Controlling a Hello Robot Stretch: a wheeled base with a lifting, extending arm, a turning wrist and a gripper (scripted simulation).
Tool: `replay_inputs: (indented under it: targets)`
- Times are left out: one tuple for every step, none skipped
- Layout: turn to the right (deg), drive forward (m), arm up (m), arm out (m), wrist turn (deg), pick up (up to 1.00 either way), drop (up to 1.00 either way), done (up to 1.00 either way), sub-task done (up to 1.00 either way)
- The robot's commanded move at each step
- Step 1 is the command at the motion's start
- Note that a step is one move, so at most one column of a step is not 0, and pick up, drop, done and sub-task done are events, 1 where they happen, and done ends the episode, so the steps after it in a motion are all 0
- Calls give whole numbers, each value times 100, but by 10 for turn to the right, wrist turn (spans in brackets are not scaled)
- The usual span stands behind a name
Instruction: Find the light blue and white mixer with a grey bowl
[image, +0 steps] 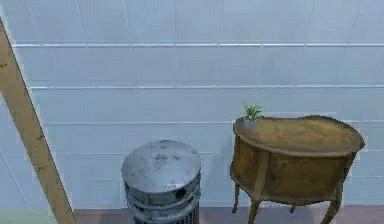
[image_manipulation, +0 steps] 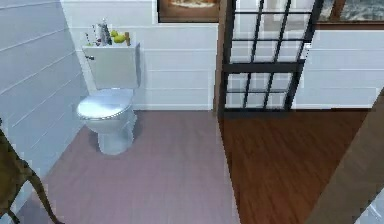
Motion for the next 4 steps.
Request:
replay_inputs:
  targets:
    - [0, 15, 0, 0, 0, 0, 0, 0, 0]
    - [450, 0, 0, 0, 0, 0, 0, 0, 0]
    - [420, 0, 0, 0, 0, 0, 0, 0, 0]
    - [0, 40, 0, 0, 0, 0, 0, 0, 0]
